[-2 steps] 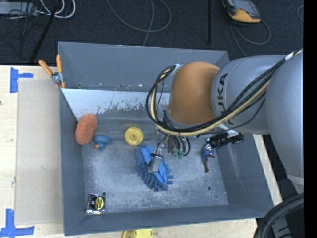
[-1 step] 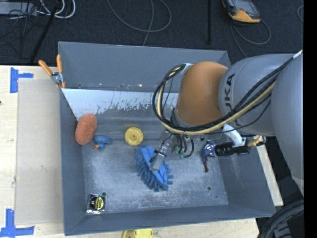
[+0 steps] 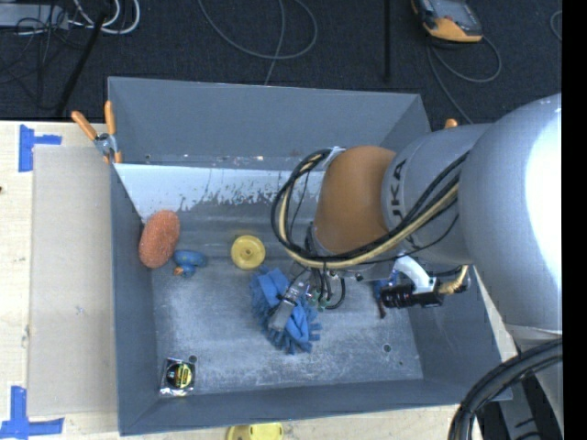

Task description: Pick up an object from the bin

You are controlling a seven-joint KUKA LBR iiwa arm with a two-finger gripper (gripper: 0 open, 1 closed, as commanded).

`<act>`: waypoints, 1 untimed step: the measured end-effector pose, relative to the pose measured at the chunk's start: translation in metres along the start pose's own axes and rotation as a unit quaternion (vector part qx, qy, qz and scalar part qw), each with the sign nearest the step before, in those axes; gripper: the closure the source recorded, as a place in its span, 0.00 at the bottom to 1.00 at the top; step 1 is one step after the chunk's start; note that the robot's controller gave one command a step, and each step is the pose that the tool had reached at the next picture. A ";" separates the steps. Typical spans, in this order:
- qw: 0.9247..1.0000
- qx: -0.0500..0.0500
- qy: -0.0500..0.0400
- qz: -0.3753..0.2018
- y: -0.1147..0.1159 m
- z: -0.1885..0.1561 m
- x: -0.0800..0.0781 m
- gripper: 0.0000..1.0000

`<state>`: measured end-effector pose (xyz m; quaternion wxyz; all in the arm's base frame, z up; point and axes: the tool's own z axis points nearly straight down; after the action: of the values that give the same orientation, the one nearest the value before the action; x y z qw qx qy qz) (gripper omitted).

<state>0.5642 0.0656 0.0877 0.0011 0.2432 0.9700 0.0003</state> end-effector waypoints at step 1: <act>0.998 0.001 0.003 0.063 -0.009 0.018 0.025 1.00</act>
Offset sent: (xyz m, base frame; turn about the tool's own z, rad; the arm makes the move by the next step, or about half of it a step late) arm 0.0000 0.0000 0.0000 0.0000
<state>0.5380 0.0689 0.0700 -0.0017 0.3039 0.9527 0.0003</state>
